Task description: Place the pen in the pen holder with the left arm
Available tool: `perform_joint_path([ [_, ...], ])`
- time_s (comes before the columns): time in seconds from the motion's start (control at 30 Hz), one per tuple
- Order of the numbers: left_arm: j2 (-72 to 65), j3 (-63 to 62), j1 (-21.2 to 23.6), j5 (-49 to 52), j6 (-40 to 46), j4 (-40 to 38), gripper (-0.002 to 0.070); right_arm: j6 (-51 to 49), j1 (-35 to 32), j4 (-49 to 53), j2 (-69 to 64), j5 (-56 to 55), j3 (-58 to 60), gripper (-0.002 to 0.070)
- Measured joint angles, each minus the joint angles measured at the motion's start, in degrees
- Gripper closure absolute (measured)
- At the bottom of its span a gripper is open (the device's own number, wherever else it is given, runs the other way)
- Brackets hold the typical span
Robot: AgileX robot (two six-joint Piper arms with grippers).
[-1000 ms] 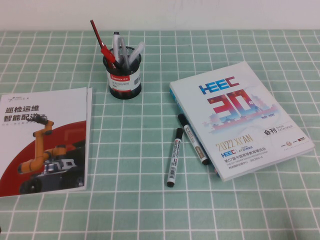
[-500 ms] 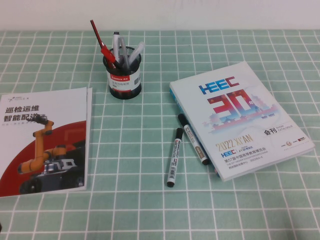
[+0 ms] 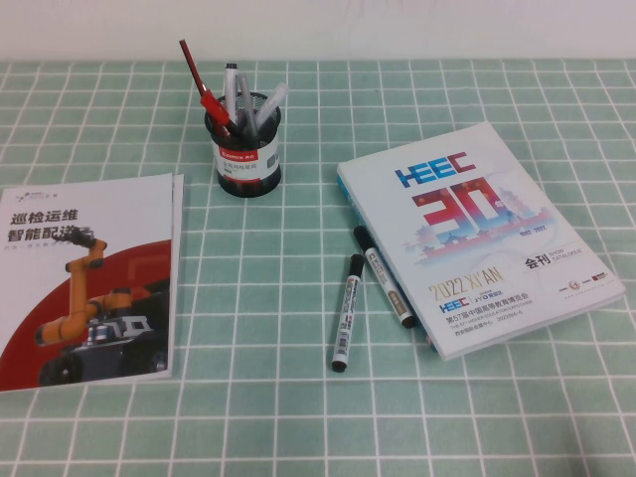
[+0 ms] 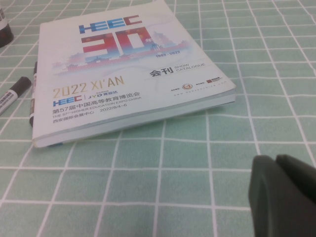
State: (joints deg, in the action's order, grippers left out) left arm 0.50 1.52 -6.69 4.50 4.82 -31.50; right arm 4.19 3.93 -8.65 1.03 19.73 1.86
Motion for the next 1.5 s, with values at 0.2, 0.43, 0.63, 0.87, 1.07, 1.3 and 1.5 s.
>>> perform_joint_path([
  [0.2,-2.33,-1.36,0.00,2.49,-1.04,-1.31,0.0675,0.00,0.00,0.00,0.00,0.00,0.00,0.0696],
  [0.43,-23.09,-16.98,0.00,18.23,1.77,-1.20,0.0675,0.00,0.00,0.00,0.00,0.00,0.00,0.0696],
  [0.63,-44.96,-33.22,0.00,33.60,7.24,-0.81,0.0675,0.00,0.00,0.00,0.00,0.00,0.00,0.0696],
  [0.87,-66.53,-46.12,-6.26,34.41,9.66,-0.08,0.0675,0.00,0.00,0.00,0.00,0.00,0.00,0.0696],
  [1.07,-83.79,-59.81,-17.06,34.15,2.63,7.64,0.0675,0.00,0.00,0.00,0.00,0.00,0.00,0.0696],
  [1.3,-101.60,-77.60,-27.22,41.33,-6.32,18.65,0.0675,0.00,0.00,0.00,0.00,0.00,0.00,0.0696],
  [1.5,-112.23,-91.17,-31.60,51.04,-9.05,21.92,0.0675,0.00,0.00,0.00,0.00,0.00,0.00,0.0696],
])
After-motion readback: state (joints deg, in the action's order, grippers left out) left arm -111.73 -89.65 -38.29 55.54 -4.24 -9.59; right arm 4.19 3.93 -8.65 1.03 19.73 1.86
